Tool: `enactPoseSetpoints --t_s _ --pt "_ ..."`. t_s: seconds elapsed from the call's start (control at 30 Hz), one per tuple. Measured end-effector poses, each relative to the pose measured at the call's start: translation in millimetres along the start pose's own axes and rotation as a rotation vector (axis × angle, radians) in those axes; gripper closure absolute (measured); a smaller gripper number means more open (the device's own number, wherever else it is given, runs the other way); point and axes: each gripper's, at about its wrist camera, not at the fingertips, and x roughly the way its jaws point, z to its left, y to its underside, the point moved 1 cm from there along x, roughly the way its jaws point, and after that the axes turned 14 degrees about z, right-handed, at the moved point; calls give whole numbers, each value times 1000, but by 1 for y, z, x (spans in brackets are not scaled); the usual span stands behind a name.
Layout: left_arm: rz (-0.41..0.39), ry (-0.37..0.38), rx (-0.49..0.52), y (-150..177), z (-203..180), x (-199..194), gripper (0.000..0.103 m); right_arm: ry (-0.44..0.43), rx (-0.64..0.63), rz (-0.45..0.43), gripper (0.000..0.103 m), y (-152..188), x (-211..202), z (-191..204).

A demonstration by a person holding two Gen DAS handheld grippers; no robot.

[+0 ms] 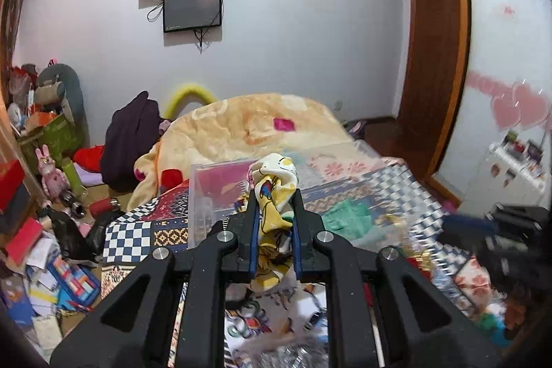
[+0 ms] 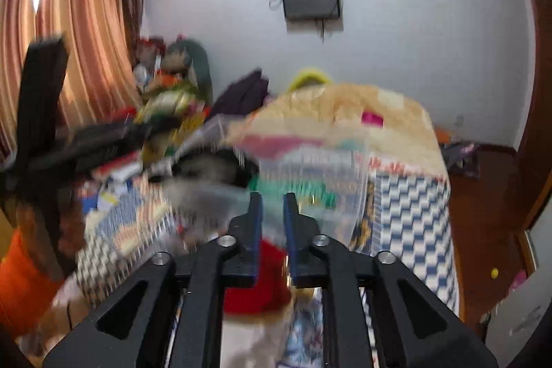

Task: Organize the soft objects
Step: 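Lower the scrunchie into the box and open the left tool while the right tool carries the pouch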

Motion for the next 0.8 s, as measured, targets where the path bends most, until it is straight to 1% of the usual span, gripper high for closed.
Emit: enactPoseSetpoints --t_s 0.07,0.13,0.27,0.33,0.4,0.43,0.47,0.6,0.67,0.73,0.8 --pt "28 -17 18 -2 -3 14 88 15 2 30 68 12 8 -1" --pt "59 -33 29 -3 -5 30 88 29 12 57 64 20 15 -3" --pt "115 -39 42 -2 -6 54 88 11 44 119 64 29 26 -14" --pt "141 -30 38 -2 -7 63 88 6 54 141 64 31 32 -16" --pt "165 -2 26 -2 -8 70 88 -1 63 149 74 33 34 -17" --pt "181 14 21 -2 -9 74 88 -10 64 147 76 33 33 -17" --pt "191 21 19 -2 -10 76 88 -13 62 140 79 31 31 -17" --pt "220 26 21 1 -11 84 86 -3 43 92 80 28 15 -12" --pt "218 29 18 2 -10 82 77 -6 41 61 80 21 5 -11" --pt "216 49 13 2 -8 79 75 -9 45 32 80 12 -2 -12" --pt "206 48 21 3 -7 73 68 -8 50 2 80 4 -10 -13"
